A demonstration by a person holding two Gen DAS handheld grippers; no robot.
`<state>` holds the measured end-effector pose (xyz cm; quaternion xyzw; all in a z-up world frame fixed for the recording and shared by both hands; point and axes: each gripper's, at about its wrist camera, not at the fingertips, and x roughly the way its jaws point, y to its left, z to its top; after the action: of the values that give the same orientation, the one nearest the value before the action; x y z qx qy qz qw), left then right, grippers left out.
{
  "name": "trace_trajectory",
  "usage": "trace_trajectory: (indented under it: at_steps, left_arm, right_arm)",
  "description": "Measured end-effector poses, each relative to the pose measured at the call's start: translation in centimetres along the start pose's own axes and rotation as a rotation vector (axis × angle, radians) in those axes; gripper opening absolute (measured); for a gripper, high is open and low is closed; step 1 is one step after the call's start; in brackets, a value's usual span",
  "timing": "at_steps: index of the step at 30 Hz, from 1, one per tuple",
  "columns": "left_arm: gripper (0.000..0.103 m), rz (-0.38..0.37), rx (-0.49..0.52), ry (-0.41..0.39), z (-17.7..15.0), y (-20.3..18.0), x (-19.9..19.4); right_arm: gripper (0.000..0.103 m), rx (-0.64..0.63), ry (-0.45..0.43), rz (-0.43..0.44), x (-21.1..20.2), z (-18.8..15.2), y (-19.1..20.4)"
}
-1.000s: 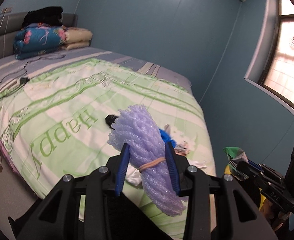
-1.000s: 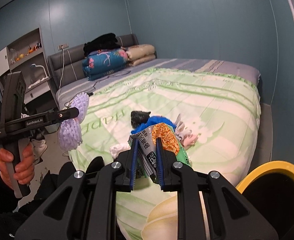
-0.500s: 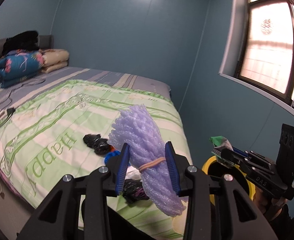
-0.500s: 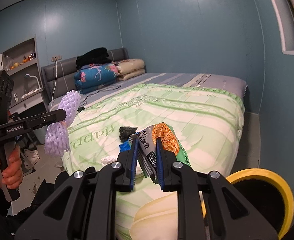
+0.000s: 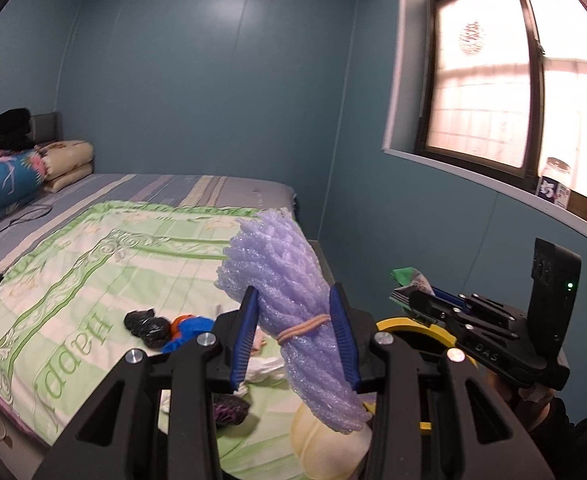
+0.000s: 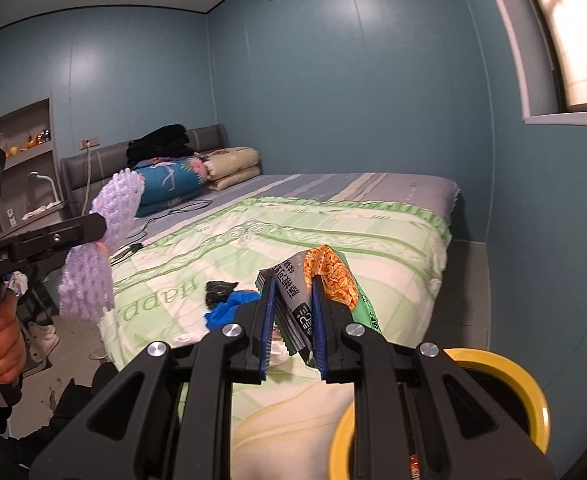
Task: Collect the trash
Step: 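Carry the foam net with the left tool while the right tool carries the grey packet to the bin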
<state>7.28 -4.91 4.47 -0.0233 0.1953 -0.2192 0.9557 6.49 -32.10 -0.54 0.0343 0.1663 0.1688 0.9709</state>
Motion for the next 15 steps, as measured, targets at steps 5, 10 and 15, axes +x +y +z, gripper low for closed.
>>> trace_trajectory:
  at_steps: [5, 10, 15]
  left_arm:
    - [0.034, -0.042, 0.031, -0.007, 0.7, -2.0, 0.7]
    - [0.034, -0.093, 0.047, 0.000, 1.1, -3.8, 2.0]
    - [0.034, -0.133, 0.054, 0.015, 1.4, -5.3, 3.4]
  right_arm:
    - [0.016, 0.005, -0.021, -0.056, -1.6, 0.1, -1.5]
    - [0.016, 0.021, -0.026, -0.110, -2.6, 0.0, -3.1]
    - [0.016, 0.054, -0.029, -0.167, -2.9, -0.3, -4.8]
